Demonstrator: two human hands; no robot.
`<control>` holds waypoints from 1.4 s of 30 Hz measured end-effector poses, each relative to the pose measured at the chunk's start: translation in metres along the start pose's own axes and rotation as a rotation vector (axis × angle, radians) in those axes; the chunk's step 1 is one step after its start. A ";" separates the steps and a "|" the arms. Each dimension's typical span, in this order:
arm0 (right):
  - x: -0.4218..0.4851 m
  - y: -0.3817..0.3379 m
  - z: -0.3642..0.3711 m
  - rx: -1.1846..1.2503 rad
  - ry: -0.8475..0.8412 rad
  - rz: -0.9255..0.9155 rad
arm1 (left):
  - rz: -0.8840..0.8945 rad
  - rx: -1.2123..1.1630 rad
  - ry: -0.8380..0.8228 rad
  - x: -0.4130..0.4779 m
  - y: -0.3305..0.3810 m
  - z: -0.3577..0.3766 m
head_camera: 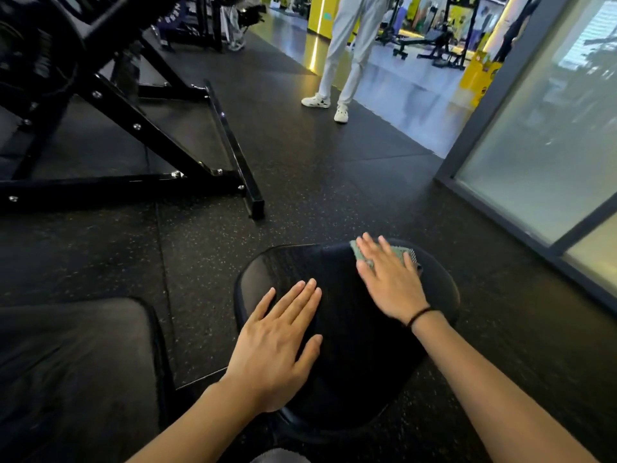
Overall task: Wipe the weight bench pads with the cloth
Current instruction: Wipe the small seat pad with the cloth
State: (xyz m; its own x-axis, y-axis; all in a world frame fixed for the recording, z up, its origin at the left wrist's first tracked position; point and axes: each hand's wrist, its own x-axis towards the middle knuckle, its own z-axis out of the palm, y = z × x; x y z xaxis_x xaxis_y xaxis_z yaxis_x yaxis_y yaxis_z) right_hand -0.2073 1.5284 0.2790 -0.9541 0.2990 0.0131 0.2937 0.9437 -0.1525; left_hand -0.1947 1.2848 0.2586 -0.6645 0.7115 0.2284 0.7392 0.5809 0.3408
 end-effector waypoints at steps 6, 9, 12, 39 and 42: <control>0.015 -0.001 -0.005 0.052 0.008 0.063 | -0.006 0.043 0.005 0.000 0.000 -0.001; -0.074 -0.017 -0.003 0.131 0.021 -0.100 | -0.004 0.080 0.000 0.000 0.000 0.000; -0.146 -0.023 0.001 0.101 -0.014 -0.298 | -0.014 0.076 -0.004 0.000 0.000 0.000; 0.047 0.071 -0.011 0.063 0.018 0.099 | 0.000 0.039 0.041 -0.002 0.001 0.003; 0.055 0.038 -0.008 0.043 0.063 0.176 | 0.004 0.040 0.051 -0.002 0.000 0.004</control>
State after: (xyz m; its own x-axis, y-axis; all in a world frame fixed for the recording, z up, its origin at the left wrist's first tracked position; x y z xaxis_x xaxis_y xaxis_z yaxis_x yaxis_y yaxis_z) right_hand -0.2477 1.5820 0.2821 -0.8826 0.4681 0.0442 0.4513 0.8697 -0.1998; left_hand -0.1934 1.2850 0.2547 -0.6654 0.6936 0.2761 0.7451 0.5939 0.3036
